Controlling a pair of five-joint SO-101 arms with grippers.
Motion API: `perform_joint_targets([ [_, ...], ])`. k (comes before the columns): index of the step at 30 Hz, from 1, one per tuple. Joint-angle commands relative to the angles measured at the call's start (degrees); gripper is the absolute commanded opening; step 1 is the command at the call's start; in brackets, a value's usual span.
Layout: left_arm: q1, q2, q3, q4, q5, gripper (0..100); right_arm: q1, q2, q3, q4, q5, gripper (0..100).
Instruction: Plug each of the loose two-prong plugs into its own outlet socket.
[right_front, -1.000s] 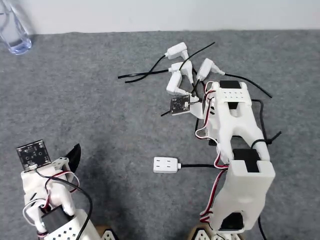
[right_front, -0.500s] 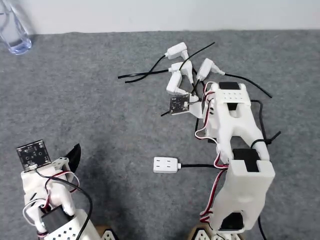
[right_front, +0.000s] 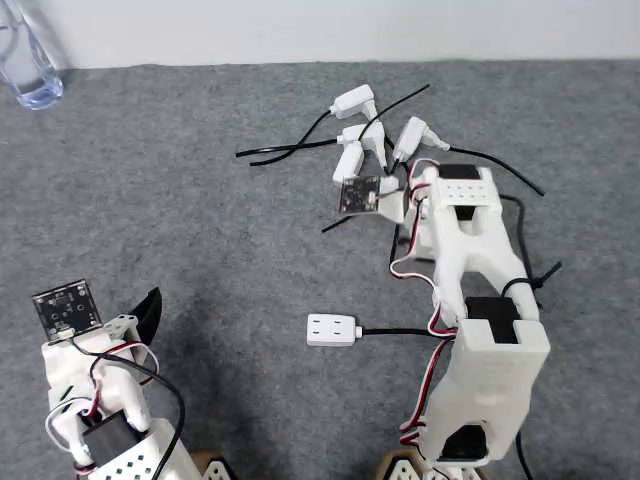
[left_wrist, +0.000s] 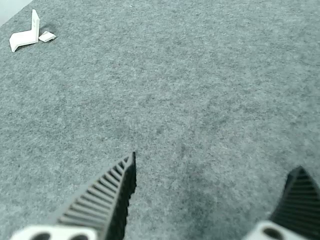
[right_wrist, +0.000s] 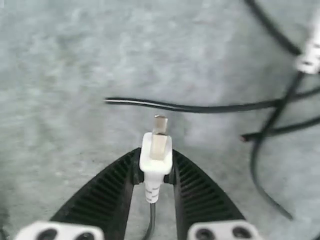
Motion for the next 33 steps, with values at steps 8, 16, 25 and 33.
perform_joint_targets([
  [8,0.1,-0.3,-0.5,0.1,-0.6,43,-0.7,-1.3,-4.2,9.1,-0.1,7.6],
  [16,3.3,-0.3,-0.5,1.4,-0.8,43,0.7,-1.3,-4.4,13.9,2.4,1.0],
  [25,3.3,-0.3,-0.5,1.4,-0.8,43,2.9,-1.4,-4.0,15.0,-3.0,8.0],
  [33,3.3,-0.3,-0.5,1.4,-0.8,43,1.2,0.0,-1.3,9.5,-1.3,6.9],
])
